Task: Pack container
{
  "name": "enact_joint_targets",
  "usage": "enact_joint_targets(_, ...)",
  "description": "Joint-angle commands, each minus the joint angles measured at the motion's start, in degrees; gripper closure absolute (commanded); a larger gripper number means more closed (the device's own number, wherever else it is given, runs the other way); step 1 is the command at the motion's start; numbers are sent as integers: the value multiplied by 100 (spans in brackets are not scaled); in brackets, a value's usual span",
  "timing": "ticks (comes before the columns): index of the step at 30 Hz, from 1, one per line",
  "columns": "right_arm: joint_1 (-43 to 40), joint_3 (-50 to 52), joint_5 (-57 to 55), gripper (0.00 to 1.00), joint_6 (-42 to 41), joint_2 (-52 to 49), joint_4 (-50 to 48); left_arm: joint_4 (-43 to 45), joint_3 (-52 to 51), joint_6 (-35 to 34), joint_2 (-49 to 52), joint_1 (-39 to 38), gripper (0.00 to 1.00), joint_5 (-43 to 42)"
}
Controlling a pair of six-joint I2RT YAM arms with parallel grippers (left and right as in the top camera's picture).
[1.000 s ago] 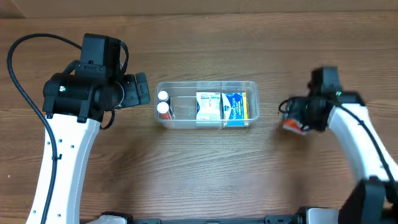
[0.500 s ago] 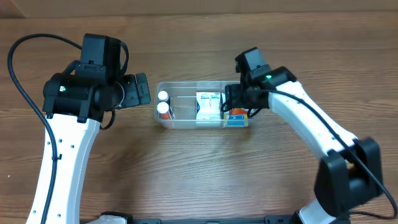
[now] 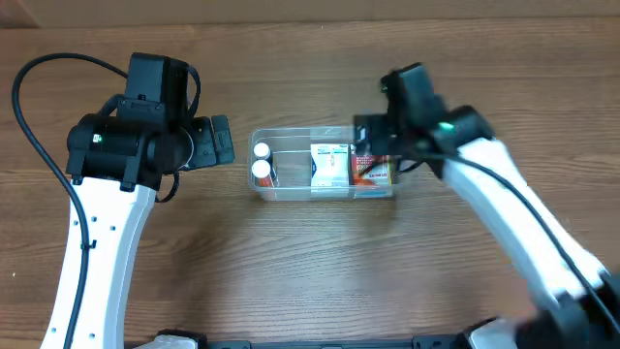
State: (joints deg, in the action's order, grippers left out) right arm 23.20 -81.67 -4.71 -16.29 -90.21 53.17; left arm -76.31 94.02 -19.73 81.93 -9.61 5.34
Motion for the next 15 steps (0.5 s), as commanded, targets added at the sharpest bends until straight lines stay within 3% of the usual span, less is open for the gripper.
enact_joint_targets(1,-437,-138,-560,26,-4,365,221,4,55,44,20,26,0,-44)
enact_joint_targets(3,-804,24,-555,60,-199,293,365,4,55,42,20,26,0,-46)
enact_joint_targets(5,-1222,308,-503,63,-323,136,444,2,55,44,20,26,0,-44)
enact_joint_targets(6,-1375,466,-424,52,-321,66,422,2,55,44,22,26,0,-39)
enact_joint_targets(7,-1469,544,-424,27,-321,31,417,7,55,44,24,26,0,-22)
enact_joint_targets(9,-1722,612,-404,0,-162,9,415,76,55,46,35,33,0,72)
enact_joint_targets(11,-1921,605,181,0,431,72,413,238,55,186,35,63,0,118)
enact_joint_targets(15,-2315,608,614,0,485,640,511,275,55,256,33,433,0,-262)
